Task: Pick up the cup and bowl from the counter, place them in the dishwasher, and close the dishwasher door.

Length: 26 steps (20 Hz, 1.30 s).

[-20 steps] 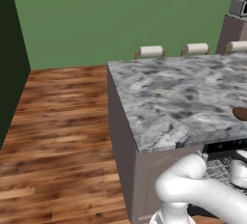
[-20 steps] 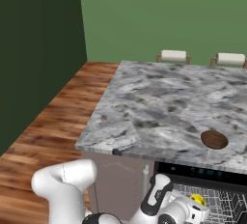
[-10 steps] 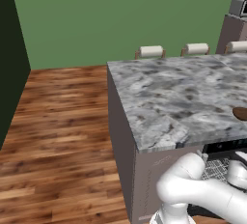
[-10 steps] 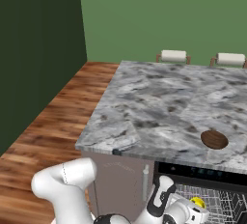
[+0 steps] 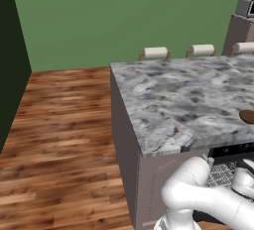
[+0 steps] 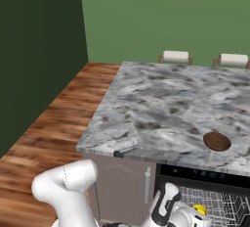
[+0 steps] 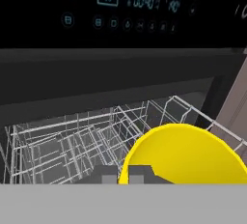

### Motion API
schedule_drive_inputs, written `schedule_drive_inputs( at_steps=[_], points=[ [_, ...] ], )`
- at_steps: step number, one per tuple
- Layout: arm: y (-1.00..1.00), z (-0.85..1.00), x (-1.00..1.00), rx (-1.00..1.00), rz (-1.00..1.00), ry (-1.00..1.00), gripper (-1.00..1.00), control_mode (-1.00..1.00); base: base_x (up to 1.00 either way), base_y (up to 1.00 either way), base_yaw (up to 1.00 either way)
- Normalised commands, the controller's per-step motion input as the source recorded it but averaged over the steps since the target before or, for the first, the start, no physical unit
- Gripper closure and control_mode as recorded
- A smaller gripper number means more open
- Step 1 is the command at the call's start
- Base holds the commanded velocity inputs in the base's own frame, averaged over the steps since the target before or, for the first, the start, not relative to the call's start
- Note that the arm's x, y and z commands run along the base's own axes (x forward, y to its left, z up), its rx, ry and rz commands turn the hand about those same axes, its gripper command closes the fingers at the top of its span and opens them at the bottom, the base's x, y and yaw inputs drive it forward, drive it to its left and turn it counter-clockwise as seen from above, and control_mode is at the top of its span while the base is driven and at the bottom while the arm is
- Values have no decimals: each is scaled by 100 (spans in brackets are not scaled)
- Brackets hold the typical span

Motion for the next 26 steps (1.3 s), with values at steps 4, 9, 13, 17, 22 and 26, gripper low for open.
schedule_drive_inputs(
  at_steps=[4,9,13,17,22,26],
  points=[
    [-11,-28,0,0,0,0,100,-100,0,0,0],
    [-12,-27,0,0,0,0,100,-100,0,0,0],
    [-12,-28,0,0,0,0,100,-100,0,0,0],
    [-12,-29,0,0,0,0,100,-100,0,0,0],
    [-9,-25,5,-1,0,0,100,-100,0,0,0],
    [-7,-21,9,0,0,0,100,-100,0,0,0]
  ],
)
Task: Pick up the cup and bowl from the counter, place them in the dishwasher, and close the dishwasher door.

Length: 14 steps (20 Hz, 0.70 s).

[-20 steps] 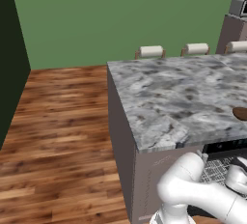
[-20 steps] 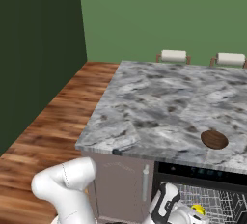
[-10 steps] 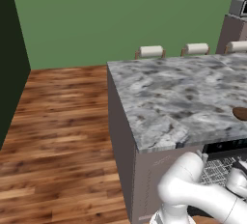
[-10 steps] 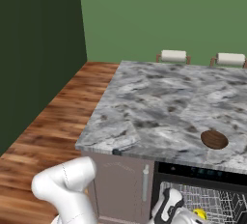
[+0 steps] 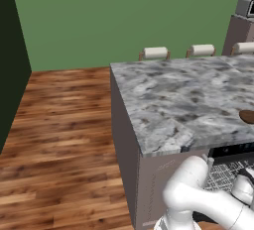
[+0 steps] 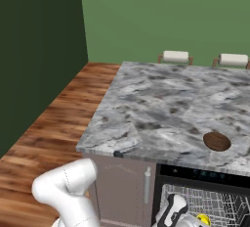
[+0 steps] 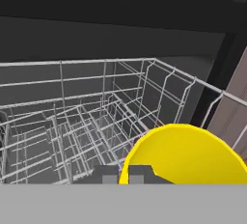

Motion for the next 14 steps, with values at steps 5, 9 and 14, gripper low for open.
schedule_drive_inputs(
  at_steps=[5,9,14],
  points=[
    [-2,-3,12,-2,0,0,100,-100,0,0,0],
    [-7,-2,23,0,0,0,100,-100,0,0,0],
    [-4,-22,15,0,0,0,100,-100,0,0,0]
  ],
)
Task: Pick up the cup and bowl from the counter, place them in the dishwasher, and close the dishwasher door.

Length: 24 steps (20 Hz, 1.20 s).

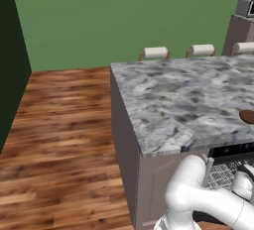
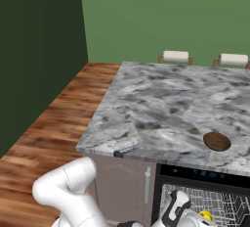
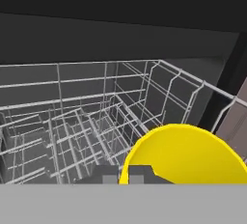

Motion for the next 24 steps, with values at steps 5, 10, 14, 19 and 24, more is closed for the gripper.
schedule_drive_inputs(
  at_steps=[5,10,14,19,24],
  points=[
    [0,-60,0,0,0,0,100,-100,0,0,0],
    [-2,-31,0,0,0,0,-100,-100,0,0,0],
    [0,-2,-21,-2,0,-3,-100,-100,0,0,0],
    [-5,1,-44,-3,0,-8,-100,-100,0,0,0],
    [-3,24,-47,-6,0,-13,-100,-100,0,0,0]
  ],
)
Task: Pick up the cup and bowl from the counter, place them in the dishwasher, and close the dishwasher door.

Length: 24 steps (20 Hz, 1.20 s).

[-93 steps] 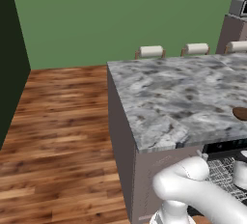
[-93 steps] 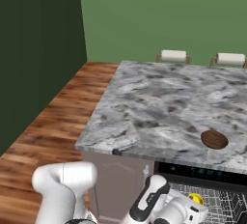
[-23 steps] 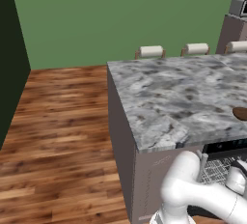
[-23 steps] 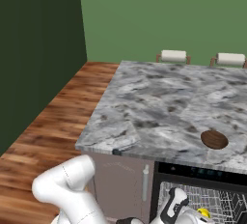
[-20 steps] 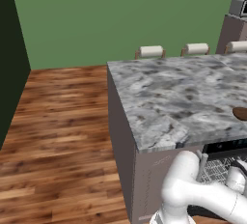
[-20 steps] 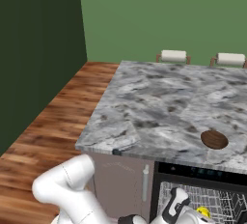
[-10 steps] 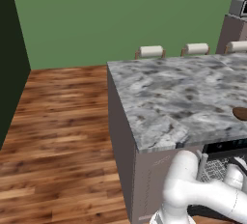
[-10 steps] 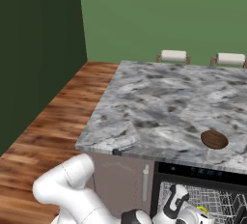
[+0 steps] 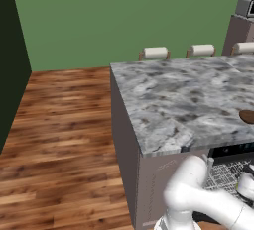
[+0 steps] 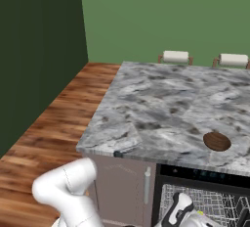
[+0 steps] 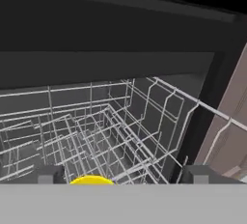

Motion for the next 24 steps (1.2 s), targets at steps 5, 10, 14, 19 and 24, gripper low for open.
schedule_drive_inputs(
  at_steps=[5,10,14,19,24],
  points=[
    [0,53,-53,-7,0,-17,-100,-100,0,0,0],
    [0,49,-49,-11,0,-15,-100,-100,0,0,0],
    [0,43,-44,-16,0,-12,-100,-100,0,0,0],
    [0,48,-30,-24,4,-7,-100,-100,0,0,0],
    [6,42,-17,-28,8,-3,-100,-100,0,0,0]
  ],
)
